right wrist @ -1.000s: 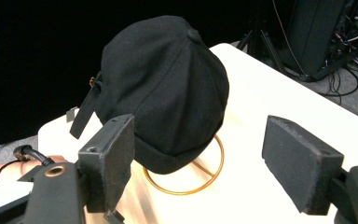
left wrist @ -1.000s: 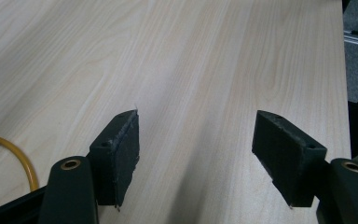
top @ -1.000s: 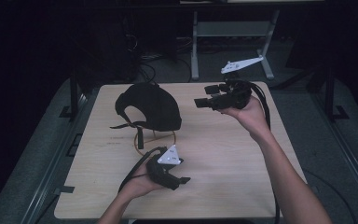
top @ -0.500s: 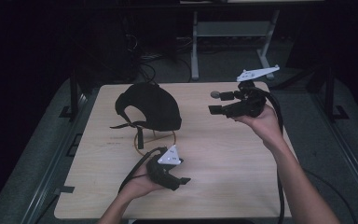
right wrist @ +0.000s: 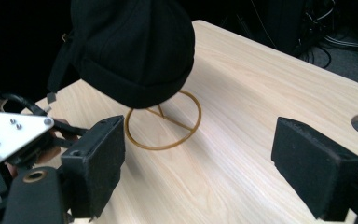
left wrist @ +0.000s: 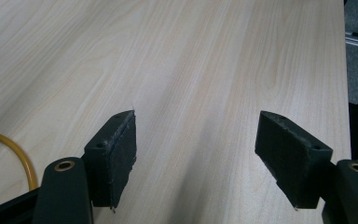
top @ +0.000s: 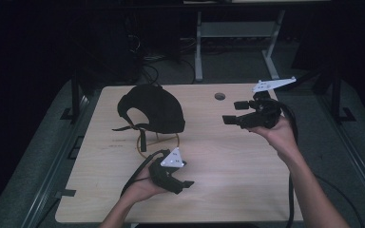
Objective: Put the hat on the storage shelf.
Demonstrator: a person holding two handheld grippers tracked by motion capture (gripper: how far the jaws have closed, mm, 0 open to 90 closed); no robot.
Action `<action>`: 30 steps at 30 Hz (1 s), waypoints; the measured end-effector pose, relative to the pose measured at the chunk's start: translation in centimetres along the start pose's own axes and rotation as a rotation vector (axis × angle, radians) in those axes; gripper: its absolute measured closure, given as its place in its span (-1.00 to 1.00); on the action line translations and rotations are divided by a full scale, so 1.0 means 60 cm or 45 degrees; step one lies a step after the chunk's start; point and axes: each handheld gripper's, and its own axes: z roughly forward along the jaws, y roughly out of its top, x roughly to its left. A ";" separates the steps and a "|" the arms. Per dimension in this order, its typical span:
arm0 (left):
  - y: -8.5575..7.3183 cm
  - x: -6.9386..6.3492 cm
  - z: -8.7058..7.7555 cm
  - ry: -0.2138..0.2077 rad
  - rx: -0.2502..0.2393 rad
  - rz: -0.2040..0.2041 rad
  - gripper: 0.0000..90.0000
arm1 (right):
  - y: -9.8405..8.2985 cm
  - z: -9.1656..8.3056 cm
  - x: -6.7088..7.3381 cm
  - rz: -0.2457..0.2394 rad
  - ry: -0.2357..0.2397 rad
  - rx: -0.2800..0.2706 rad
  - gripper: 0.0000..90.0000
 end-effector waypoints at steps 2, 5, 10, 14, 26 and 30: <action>0.000 0.001 0.000 0.002 0.000 0.000 -0.35 | -0.007 -0.004 -0.002 0.003 -0.011 0.001 -0.63; 0.000 0.001 -0.001 0.003 0.001 0.001 -0.36 | -0.017 -0.012 -0.005 0.012 -0.017 0.005 -0.63; 0.000 0.001 -0.001 0.002 -0.006 -0.007 -0.37 | -0.037 -0.024 -0.011 0.035 -0.027 0.007 -0.63; 0.000 0.002 -0.002 0.004 0.002 0.002 -0.37 | -0.055 -0.034 -0.016 0.047 -0.037 0.005 -0.63; -0.001 0.002 -0.001 0.007 -0.001 -0.003 -0.38 | -0.106 -0.053 -0.027 0.085 -0.071 0.009 -0.63; -0.002 0.002 0.000 0.008 0.000 -0.008 -0.38 | -0.124 -0.060 -0.032 0.103 -0.083 0.005 -0.63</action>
